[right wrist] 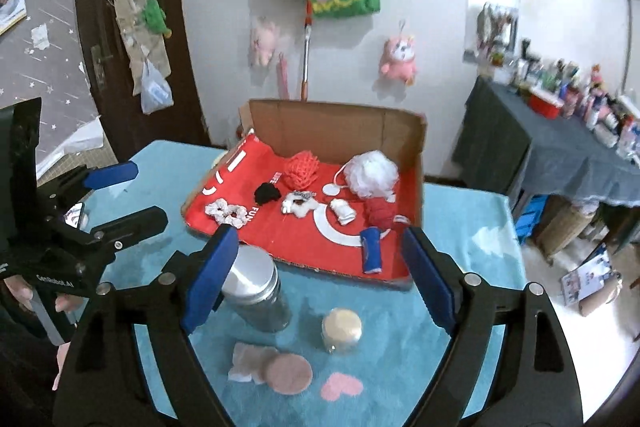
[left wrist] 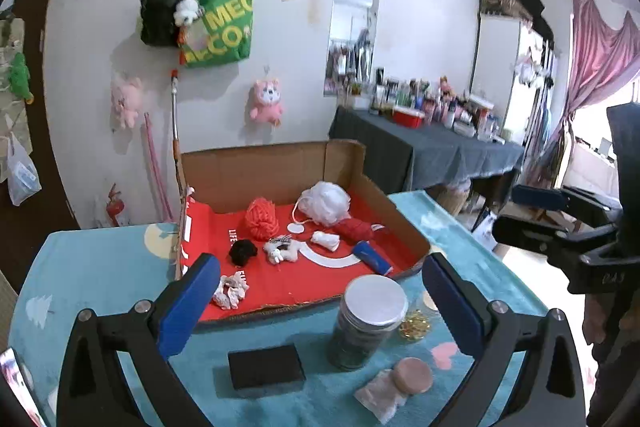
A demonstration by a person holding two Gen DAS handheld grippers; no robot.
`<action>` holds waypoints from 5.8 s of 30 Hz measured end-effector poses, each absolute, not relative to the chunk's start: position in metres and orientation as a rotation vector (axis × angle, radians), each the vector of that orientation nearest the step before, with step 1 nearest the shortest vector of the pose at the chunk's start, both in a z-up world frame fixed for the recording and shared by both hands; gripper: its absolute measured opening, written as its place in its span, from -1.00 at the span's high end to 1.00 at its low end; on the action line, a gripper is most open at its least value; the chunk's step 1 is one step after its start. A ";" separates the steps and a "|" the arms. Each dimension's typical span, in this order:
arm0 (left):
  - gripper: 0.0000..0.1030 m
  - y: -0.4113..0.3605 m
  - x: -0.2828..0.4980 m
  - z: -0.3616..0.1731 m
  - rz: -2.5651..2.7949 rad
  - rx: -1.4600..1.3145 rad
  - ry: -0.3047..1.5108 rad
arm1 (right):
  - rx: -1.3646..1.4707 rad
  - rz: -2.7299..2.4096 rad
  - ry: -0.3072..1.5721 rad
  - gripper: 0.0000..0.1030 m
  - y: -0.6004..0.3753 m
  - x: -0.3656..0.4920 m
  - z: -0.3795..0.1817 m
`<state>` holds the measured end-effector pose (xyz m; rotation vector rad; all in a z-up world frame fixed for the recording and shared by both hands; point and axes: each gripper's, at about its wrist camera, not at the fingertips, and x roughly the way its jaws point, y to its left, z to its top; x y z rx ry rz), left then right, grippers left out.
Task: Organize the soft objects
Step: 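Withdraw both tools from the box back over the table, then move left tool to the white tissue square while right tool approaches the tan round pad, then grasp the white tissue with left tool while right tool grasps the tan round pad, then lift and carry the tissue and tan pad over into the cardboard box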
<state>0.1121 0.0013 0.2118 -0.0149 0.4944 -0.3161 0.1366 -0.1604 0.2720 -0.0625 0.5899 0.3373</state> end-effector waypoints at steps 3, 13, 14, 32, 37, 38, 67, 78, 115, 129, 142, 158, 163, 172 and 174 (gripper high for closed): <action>-0.99 0.003 0.086 0.208 -0.297 -0.042 0.447 | -0.056 0.335 0.536 -0.73 -0.163 0.107 0.270; -1.00 -0.007 0.030 0.172 -0.240 -0.058 0.381 | -0.050 0.260 0.462 -0.77 -0.162 0.047 0.231; -1.00 -0.008 0.029 0.166 -0.225 -0.058 0.386 | -0.047 0.257 0.465 -0.77 -0.162 0.045 0.227; -1.00 -0.010 0.049 0.065 -0.217 -0.071 0.643 | 0.017 0.222 0.675 -0.77 -0.164 0.064 0.124; -1.00 -0.013 0.053 0.053 -0.223 -0.068 0.679 | 0.026 0.224 0.712 -0.77 -0.165 0.071 0.112; -1.00 -0.013 0.054 0.052 -0.224 -0.067 0.686 | 0.027 0.224 0.716 -0.77 -0.164 0.072 0.111; -0.45 -0.066 0.112 0.039 -0.621 0.183 0.880 | -0.072 0.660 0.898 -0.50 -0.162 0.136 0.081; 0.79 -0.064 0.109 0.038 -0.703 0.162 0.865 | -0.124 0.746 0.873 0.56 -0.146 0.130 0.079; 0.80 0.079 0.090 0.058 -0.407 -0.051 0.840 | 0.008 0.502 0.867 0.66 -0.203 0.127 0.088; 0.80 0.124 0.137 0.059 -0.385 -0.040 0.828 | 0.009 0.438 0.875 0.66 -0.234 0.160 0.089; 0.80 0.119 0.180 0.072 -0.475 0.041 0.825 | -0.111 0.489 0.879 0.66 -0.223 0.203 0.099; 0.79 0.054 0.244 0.118 -0.573 0.066 0.842 | -0.147 0.624 0.855 0.66 -0.178 0.270 0.151; 0.79 0.021 0.276 0.115 -0.589 0.063 0.921 | -0.134 0.664 0.950 0.64 -0.148 0.304 0.148; 0.79 -0.018 0.312 0.090 -0.568 0.129 1.054 | -0.190 0.627 1.114 0.61 -0.113 0.347 0.126; 0.79 -0.021 0.318 0.084 -0.554 0.135 1.077 | -0.193 0.629 1.141 0.61 -0.108 0.351 0.121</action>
